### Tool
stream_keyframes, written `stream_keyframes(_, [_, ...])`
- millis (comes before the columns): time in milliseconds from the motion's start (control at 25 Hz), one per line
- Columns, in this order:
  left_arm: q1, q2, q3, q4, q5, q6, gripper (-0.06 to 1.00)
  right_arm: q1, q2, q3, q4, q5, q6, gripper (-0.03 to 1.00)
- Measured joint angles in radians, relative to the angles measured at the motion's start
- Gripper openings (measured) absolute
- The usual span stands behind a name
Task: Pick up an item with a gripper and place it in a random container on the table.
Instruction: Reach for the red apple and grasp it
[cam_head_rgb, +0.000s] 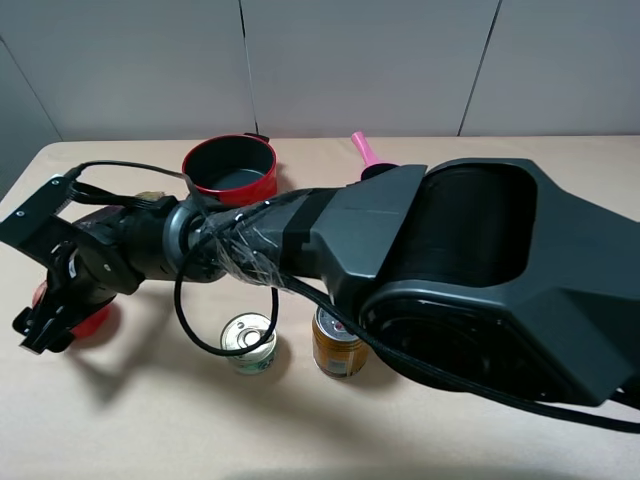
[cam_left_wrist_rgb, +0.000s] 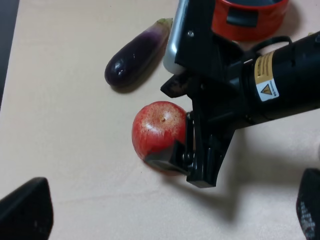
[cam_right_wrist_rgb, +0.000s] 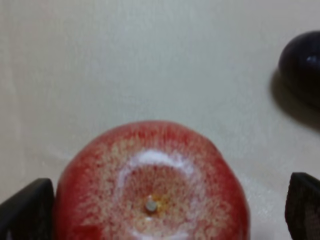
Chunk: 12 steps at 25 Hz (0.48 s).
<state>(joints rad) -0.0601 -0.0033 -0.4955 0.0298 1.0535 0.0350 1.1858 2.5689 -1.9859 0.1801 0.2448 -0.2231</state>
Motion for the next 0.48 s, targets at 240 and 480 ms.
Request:
stream_keyframes(240, [0.000,0.000,0.000,0.000,0.000,0.000,0.99,0.000,0.003,0.000,0.001,-0.004,0.006,0.69])
stream_keyframes(480, [0.000,0.000,0.000,0.000,0.000,0.002,0.99,0.000,0.023,0.000,0.017,-0.022,0.008,0.69])
